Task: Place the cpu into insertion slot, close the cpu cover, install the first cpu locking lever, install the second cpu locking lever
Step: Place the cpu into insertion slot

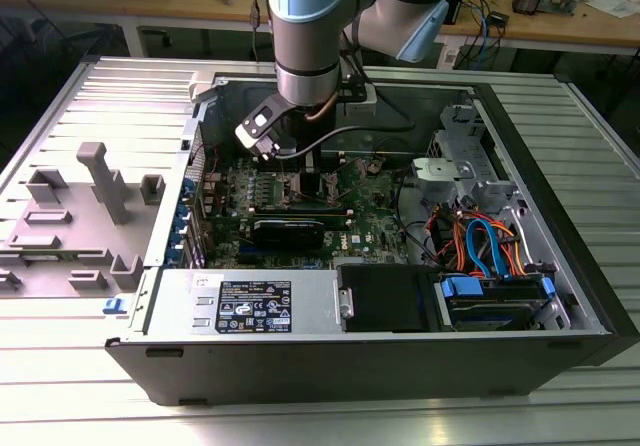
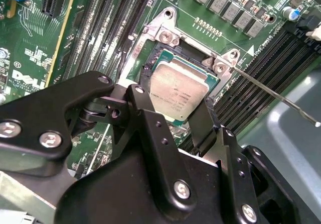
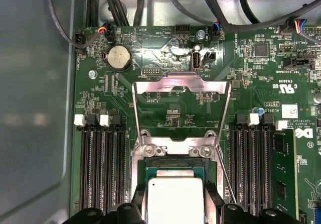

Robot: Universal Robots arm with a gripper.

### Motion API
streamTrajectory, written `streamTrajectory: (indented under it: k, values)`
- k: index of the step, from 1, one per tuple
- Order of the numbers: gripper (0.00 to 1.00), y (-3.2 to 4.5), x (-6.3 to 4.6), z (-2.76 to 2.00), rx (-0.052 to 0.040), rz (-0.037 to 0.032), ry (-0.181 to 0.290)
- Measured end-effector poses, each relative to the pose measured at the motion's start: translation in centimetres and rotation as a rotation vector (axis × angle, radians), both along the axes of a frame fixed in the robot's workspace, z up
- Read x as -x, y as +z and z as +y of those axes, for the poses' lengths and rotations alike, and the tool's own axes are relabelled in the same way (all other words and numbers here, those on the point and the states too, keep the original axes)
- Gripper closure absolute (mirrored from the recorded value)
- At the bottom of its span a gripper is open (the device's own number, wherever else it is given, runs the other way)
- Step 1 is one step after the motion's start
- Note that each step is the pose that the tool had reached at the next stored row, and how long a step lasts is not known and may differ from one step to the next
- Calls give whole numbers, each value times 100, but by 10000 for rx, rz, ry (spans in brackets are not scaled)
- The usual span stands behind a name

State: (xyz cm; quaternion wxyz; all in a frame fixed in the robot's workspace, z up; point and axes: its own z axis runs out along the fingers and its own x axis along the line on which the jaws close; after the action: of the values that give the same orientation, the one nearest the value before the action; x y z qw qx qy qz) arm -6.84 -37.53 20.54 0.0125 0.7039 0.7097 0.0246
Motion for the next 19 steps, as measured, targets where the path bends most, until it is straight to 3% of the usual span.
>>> streamTrajectory:
  k: [5,12,17,19]
  values:
    - [46,-11,-3,0,73,0,-49]
    - [46,-16,-14,2,105,0,-140]
    - [46,-31,-19,38,337,23,-140]
    - [46,-39,-21,63,351,38,-139]
